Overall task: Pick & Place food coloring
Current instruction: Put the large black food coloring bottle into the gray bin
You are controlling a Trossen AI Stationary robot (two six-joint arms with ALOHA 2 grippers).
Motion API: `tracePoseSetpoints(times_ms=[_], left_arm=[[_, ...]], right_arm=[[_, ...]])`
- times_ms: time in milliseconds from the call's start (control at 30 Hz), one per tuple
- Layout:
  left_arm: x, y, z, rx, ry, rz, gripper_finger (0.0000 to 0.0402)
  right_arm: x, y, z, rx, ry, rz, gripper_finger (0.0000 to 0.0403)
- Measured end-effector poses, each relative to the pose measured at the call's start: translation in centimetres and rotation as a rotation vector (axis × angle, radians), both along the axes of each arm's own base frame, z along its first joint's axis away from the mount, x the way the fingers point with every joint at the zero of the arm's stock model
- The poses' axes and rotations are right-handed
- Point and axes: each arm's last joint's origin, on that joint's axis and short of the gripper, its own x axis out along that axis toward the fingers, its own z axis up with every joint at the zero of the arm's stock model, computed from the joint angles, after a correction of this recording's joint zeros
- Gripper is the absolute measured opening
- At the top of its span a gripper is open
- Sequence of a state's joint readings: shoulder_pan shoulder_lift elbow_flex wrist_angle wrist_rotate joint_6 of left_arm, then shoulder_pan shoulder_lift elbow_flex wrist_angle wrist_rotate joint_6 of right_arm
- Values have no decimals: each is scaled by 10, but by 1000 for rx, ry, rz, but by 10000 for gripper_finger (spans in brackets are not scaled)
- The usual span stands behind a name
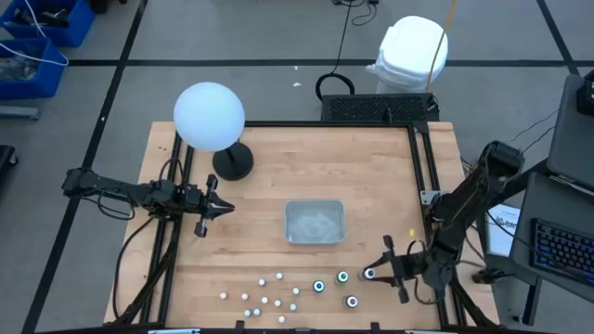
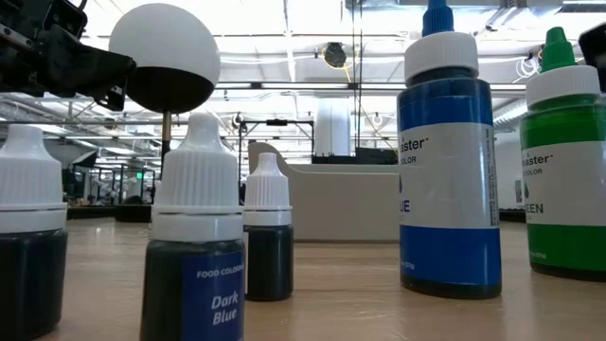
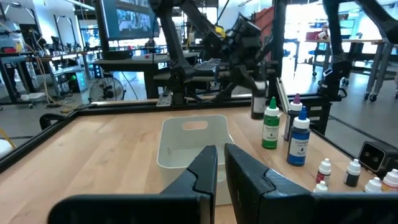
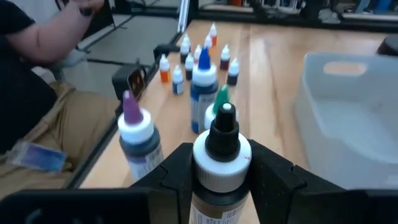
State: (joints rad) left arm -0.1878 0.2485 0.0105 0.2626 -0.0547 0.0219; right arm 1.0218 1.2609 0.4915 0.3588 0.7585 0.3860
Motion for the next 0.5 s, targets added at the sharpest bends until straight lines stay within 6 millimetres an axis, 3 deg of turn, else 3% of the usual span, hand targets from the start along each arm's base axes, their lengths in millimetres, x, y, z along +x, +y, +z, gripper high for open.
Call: tracePoseSetpoints(times_ms=[267,500], left_arm=[[0,0,0,1,-1,0,37],[0,0,0,1,-1,0,37]], right_arm=[[-3,-37,50,-50,-182,-161,114],[23,-68,86,-88,-257,-244,112]])
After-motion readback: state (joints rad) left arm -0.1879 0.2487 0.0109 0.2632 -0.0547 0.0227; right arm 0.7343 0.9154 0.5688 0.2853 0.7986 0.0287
